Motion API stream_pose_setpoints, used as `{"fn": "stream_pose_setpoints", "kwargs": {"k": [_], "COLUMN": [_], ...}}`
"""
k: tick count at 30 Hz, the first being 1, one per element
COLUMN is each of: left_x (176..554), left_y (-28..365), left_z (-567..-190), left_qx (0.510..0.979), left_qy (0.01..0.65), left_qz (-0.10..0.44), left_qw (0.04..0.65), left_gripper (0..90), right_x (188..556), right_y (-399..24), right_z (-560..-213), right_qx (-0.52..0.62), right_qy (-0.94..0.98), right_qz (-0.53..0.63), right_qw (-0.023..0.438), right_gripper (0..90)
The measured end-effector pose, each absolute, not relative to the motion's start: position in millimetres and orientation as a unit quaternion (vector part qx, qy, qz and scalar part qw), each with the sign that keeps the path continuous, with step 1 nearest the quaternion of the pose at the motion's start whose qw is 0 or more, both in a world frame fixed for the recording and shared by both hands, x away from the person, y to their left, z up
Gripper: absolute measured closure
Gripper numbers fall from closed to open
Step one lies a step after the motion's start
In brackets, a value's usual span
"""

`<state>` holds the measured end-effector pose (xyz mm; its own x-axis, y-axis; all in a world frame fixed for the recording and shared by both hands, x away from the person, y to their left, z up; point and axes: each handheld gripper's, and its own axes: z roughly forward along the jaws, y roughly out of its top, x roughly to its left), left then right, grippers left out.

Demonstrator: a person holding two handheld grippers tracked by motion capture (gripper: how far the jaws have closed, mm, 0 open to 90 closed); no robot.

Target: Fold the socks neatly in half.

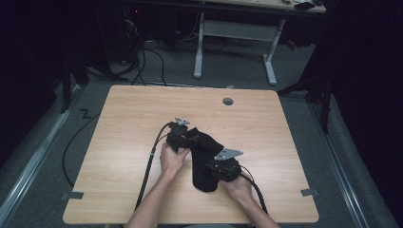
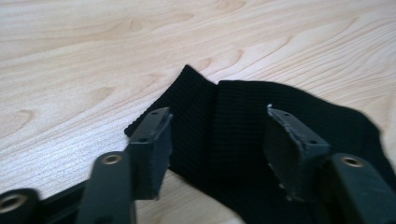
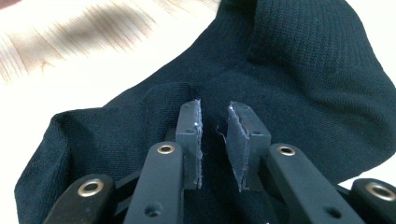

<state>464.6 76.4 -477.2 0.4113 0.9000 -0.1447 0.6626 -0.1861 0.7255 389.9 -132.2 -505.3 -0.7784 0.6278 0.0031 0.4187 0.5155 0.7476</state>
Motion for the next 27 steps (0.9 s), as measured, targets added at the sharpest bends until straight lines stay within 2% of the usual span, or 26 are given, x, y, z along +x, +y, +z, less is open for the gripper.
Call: {"fn": "stream_pose_setpoints", "kwargs": {"k": [7, 9, 14, 16, 18, 23, 26, 27], "left_x": [469, 470, 469, 469, 468, 462, 459, 458], "left_y": [72, 69, 60, 60, 61, 69, 75, 77], "left_z": [-488, -489, -488, -487, -485, -472, -459, -456], "left_qx": [0.770, 0.778, 0.795, 0.799, 0.800, 0.792, 0.777, 0.776], "left_qy": [0.515, 0.507, 0.482, 0.478, 0.473, 0.466, 0.463, 0.462], "left_qz": [0.166, 0.169, 0.179, 0.181, 0.181, 0.187, 0.195, 0.196], "left_qw": [0.338, 0.330, 0.320, 0.318, 0.320, 0.348, 0.378, 0.383], "left_gripper": [60.9, 62.6, 79.7, 83.9, 87.1, 88.4, 88.6, 88.6], "right_x": [389, 390, 390, 390, 389, 388, 388, 387], "right_y": [-132, -132, -133, -133, -132, -132, -134, -134], "right_z": [-506, -506, -506, -506, -506, -508, -507, -505], "right_qx": [0.301, 0.300, 0.300, 0.301, 0.299, 0.300, 0.301, 0.300], "right_qy": [0.861, 0.860, 0.860, 0.860, 0.860, 0.855, 0.853, 0.853], "right_qz": [0.387, 0.388, 0.390, 0.390, 0.389, 0.396, 0.397, 0.397], "right_qw": [0.138, 0.138, 0.136, 0.137, 0.141, 0.149, 0.154, 0.157], "right_gripper": [74.7, 74.7, 74.9, 75.0, 75.3, 77.9, 84.0, 89.2]}}
